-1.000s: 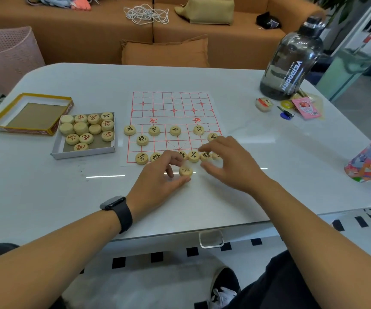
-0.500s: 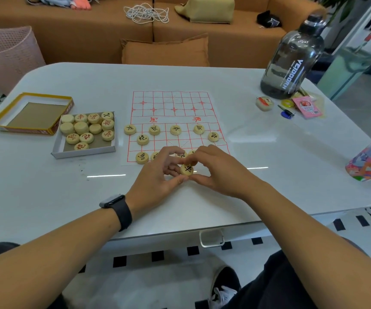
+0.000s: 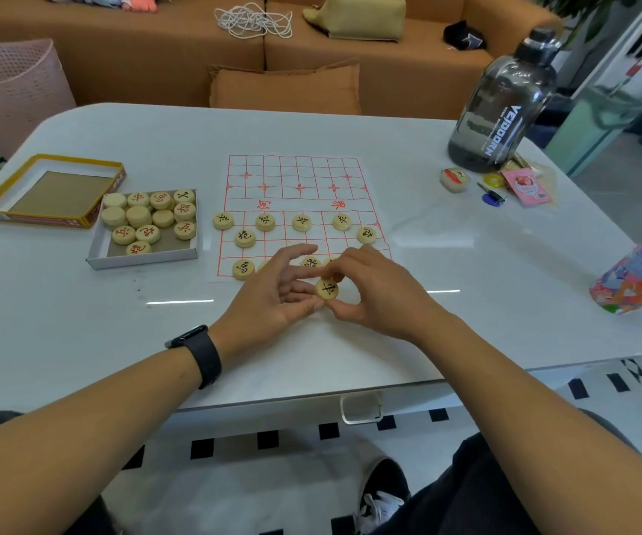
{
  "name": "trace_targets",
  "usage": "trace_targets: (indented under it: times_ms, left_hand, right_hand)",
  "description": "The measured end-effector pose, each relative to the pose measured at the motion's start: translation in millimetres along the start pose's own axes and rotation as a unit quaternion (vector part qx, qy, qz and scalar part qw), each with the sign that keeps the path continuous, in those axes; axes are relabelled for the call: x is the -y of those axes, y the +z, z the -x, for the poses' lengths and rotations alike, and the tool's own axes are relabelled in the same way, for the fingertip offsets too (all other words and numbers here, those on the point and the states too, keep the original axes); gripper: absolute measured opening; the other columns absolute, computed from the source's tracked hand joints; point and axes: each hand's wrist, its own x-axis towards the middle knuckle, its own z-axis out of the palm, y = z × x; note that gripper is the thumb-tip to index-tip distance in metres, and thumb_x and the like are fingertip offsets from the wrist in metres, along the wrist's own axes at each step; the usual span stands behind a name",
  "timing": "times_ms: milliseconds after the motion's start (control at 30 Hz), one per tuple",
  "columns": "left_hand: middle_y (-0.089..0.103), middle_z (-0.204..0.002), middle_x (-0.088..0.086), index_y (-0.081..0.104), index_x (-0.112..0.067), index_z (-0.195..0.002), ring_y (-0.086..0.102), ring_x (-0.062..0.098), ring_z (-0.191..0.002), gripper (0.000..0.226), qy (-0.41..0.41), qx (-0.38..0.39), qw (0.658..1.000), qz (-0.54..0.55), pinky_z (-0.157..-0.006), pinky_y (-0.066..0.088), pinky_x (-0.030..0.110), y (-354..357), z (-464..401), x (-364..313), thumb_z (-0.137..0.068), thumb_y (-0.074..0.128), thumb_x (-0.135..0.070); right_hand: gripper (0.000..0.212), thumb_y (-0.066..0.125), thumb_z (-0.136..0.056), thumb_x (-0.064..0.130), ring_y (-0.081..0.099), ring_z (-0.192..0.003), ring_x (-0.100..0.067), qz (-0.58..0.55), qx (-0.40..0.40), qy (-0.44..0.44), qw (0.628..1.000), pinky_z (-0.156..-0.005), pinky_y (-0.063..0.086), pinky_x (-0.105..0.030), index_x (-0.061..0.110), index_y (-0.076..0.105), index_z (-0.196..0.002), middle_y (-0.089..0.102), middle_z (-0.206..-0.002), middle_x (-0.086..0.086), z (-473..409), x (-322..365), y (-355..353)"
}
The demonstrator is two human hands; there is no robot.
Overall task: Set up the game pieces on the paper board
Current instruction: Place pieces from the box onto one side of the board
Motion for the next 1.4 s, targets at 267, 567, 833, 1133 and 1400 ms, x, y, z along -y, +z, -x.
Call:
trace_targets:
  times_ms: [267,567,833,1133,1400]
  left_hand:
    - [0.069,-0.119,-0.005,0.06,-0.02,-0.132,0.065,0.008,-0.114,0.043,0.016,-0.012,0.997,-0.076,-0.1,0.054,0.029,-0.4,1.3,3.8,-0.092,0.074,-0.017]
    - [0.069,-0.117,-0.008,0.065,-0.019,-0.124,0.065,0.007,-0.112,0.034,0.015,-0.014,0.995,-0.096,-0.1,0.054,0.027,-1.0,0.8,6.7,-0.091,0.074,-0.017]
    - [0.069,-0.114,-0.01,0.068,-0.02,-0.119,0.065,0.006,-0.108,0.03,0.033,-0.011,0.991,-0.126,-0.096,0.053,0.02,-1.1,-0.8,7.4,-0.091,0.073,-0.011]
    - [0.068,-0.113,-0.012,0.066,-0.024,-0.117,0.064,0.002,-0.107,0.029,0.038,-0.01,0.989,-0.141,-0.093,0.051,0.014,-0.4,0.0,6.1,-0.091,0.071,-0.01]
    - [0.068,-0.11,-0.012,0.068,-0.021,-0.116,0.063,0.0,-0.105,0.027,0.05,-0.013,0.986,-0.159,-0.09,0.049,0.01,0.1,0.9,5.5,-0.092,0.069,-0.007]
  right_hand:
    - [0.036,0.071,-0.088,0.041,0.054,-0.103,-0.015,0.046,-0.015,0.261,0.964,-0.078,0.047,-0.031,0.025,0.066,-0.12,0.064,-0.114,0.007,9.8,-50.8,-30.2]
    - [0.036,0.071,-0.09,0.038,0.058,-0.103,-0.014,0.015,0.005,0.289,0.957,-0.079,0.048,-0.029,0.025,0.065,-0.123,0.062,-0.116,0.006,10.8,-64.7,-23.5]
    - [0.036,0.067,-0.093,0.042,0.054,-0.113,-0.017,0.009,0.032,0.284,0.958,-0.092,0.053,-0.04,0.029,0.063,-0.127,0.063,-0.122,0.008,9.9,-69.9,-14.9]
    - [0.035,0.067,-0.094,0.037,0.055,-0.113,-0.016,0.004,0.023,0.283,0.959,-0.093,0.052,-0.039,0.027,0.064,-0.127,0.064,-0.121,0.006,11.6,-70.1,-12.9]
    - [0.033,0.066,-0.095,0.036,0.06,-0.111,-0.015,-0.007,0.017,0.287,0.958,-0.092,0.052,-0.035,0.026,0.064,-0.126,0.066,-0.123,0.007,16.7,-68.5,-11.4]
